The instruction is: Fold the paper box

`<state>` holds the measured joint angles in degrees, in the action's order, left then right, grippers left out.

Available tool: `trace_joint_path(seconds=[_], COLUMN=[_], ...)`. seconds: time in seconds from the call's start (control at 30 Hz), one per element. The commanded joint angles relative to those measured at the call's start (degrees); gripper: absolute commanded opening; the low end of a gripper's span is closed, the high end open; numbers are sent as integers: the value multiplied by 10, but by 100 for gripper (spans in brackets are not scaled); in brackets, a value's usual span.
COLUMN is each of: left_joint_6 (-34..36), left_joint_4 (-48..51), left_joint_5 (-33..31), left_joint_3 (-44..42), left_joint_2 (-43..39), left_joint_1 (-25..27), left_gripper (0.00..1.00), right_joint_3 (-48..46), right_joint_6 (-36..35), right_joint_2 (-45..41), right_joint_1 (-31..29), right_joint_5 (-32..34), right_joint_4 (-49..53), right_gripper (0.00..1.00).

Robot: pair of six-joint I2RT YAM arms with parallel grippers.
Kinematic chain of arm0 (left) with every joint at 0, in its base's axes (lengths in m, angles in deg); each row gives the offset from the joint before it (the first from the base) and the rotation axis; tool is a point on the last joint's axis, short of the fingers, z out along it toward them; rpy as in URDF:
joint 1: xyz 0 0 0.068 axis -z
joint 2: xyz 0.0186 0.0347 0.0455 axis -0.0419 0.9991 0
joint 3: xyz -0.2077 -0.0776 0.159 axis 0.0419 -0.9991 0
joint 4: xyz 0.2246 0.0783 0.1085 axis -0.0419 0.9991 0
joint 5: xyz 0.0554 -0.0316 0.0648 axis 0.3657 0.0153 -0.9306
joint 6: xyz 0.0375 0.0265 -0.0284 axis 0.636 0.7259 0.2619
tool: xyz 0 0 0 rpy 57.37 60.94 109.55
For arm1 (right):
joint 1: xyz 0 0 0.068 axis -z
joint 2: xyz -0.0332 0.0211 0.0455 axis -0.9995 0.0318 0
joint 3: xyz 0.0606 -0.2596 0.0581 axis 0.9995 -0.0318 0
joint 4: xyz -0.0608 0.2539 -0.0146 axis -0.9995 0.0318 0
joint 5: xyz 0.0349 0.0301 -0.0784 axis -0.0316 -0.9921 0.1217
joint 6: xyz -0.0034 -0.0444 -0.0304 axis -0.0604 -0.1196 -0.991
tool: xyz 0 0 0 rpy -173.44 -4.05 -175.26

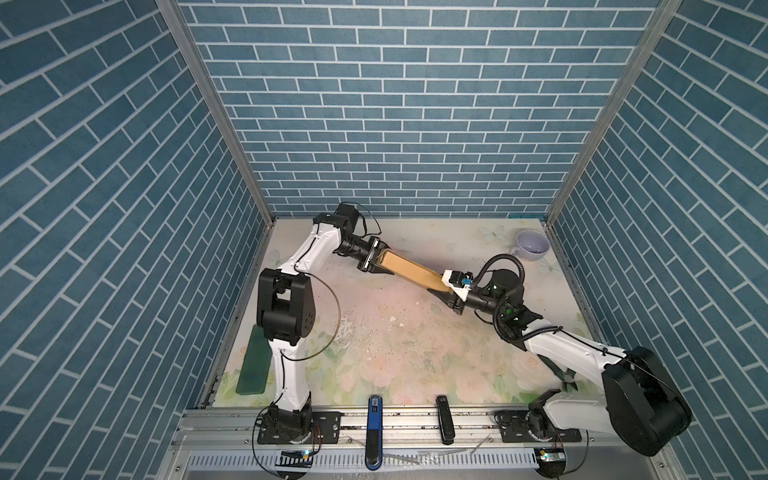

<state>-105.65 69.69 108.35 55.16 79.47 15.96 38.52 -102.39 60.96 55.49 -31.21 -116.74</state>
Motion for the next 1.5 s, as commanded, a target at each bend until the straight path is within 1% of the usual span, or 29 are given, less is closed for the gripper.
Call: trace_joint_path(seconds=[0.0,0.1,0.37,0.5,0.67,0.77,0.87,0.9,0.97,1.0,1.1,1.23,1.3,1.37,1.47], left_joint_6=[18,50,94,146,214,235,237,228,205,203,236,292,316,335,340], left_joint_4=[-31,-16,11,58,134,143,120,99,17,-7,-49,-106,-151,-227,-342], left_joint_5=[3,0,-12,-31,-87,-136,-185,-198,-206,-220,-277,-319,-330,-328,-318], left_joint_3=[4,2,5,34,116,162,179,172,136,124,90,22,-29,-104,-222], left_joint_2=[10,11,20,34,63,67,52,42,8,-8,-57,-132,-172,-226,-304], left_joint_1=[-11,-25,-58,-88,-146,-173,-189,-190,-189,-188,-187,-175,-167,-161,-158], left_gripper=[51,52,52,52,52,51,50,49,47,47,46,45,45,45,45], right_joint_3=[-15,-18,-26,-27,-33,-33,-31,-30,-26,-25,-11,-1,9,21,40], right_joint_6=[-3,-7,-18,-19,-18,-18,-7,-2,8,10,11,23,26,27,29], right_joint_2=[-21,-30,-53,-59,-62,-62,-57,-56,-53,-53,-56,-60,-60,-62,-63], right_joint_1=[-4,-4,-4,-4,-4,-4,-4,-4,-4,-4,-4,-6,-8,-11,-16], right_joint_5=[-8,-4,7,10,19,25,19,17,10,8,3,0,2,7,11], right_joint_4=[5,9,28,38,46,56,60,60,69,76,125,171,197,226,268], right_gripper=[39,38,37,37,37,37,36,36,36,36,36,35,35,35,35])
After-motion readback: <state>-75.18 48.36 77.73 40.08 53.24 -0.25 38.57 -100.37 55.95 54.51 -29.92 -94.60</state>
